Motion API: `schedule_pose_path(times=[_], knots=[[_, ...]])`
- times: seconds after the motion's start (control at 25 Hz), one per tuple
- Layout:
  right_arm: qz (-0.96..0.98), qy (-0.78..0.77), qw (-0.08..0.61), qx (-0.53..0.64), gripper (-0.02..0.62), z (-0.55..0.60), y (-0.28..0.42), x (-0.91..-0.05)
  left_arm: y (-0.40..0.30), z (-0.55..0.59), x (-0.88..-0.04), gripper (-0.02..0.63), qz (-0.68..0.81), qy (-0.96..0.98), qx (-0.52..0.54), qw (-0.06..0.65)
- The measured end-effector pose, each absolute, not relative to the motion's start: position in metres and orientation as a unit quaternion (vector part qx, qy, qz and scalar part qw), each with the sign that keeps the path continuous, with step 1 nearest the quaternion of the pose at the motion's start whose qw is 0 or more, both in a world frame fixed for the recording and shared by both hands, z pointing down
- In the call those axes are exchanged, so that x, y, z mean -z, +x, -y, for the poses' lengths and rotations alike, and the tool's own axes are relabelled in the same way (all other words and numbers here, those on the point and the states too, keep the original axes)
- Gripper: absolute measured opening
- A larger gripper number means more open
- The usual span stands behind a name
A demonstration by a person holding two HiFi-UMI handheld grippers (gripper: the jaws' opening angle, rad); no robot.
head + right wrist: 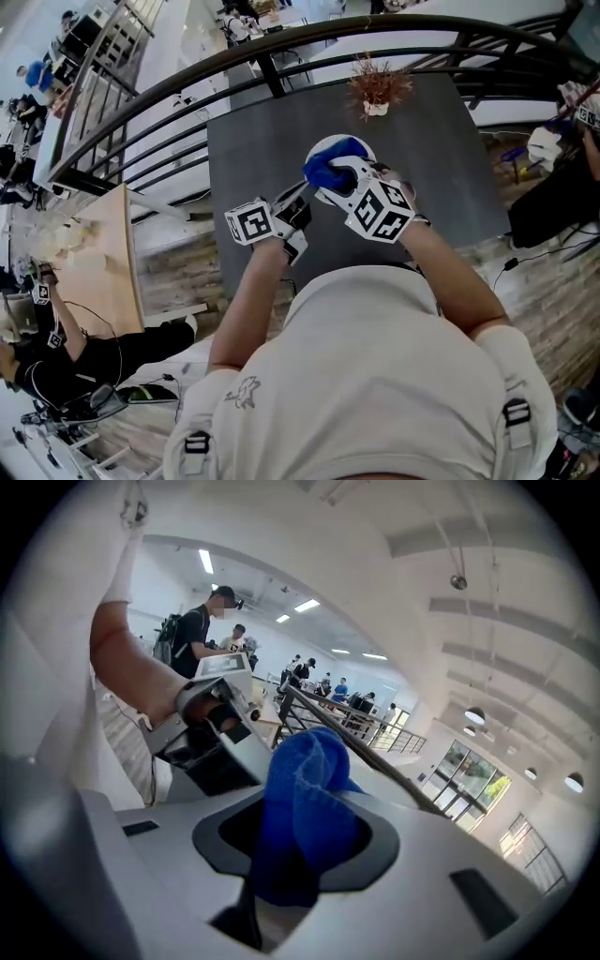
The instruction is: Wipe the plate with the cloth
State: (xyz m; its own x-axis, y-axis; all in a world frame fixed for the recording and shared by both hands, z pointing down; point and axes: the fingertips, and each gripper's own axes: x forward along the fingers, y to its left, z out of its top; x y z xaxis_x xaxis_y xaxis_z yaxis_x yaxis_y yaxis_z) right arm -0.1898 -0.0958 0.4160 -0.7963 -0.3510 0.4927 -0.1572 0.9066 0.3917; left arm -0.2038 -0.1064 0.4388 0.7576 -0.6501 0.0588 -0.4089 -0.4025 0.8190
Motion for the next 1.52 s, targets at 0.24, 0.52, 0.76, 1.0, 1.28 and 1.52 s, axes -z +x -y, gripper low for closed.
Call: schedule_pose_path(times=[0.24, 0.52, 0.76, 1.0, 1.28, 1.52], knots=[[0.922, 0.145, 0.327, 0.147, 0.132, 0.093, -0.174, -0.44, -0.249, 0.107, -0.424, 0.018, 0.357, 0.818, 0.17, 0.418], [0.899, 0.237, 0.316, 0.188, 0.132, 0.153, -0.141, -0.389, -0.218, 0.096, -0.412, 0.023, 0.313, 0.864, 0.121, 0.374], [0.91, 0.198, 0.279, 0.236, 0.132, 0.126, -0.184, -0.35, -0.198, 0.097, -0.396, 0.021, 0.273, 0.877, 0.131, 0.373], [0.91, 0.151, 0.31, 0.229, 0.132, 0.091, -0.194, -0.389, -0.231, 0.111, -0.377, 0.02, 0.306, 0.867, 0.173, 0.352], [0.893, 0.222, 0.332, 0.209, 0.132, 0.14, -0.14, -0.38, -0.231, 0.106, -0.375, 0.023, 0.311, 0.876, 0.146, 0.338], [0.888, 0.234, 0.301, 0.257, 0.132, 0.145, -0.164, -0.326, -0.2, 0.099, -0.379, 0.023, 0.274, 0.885, 0.137, 0.351]])
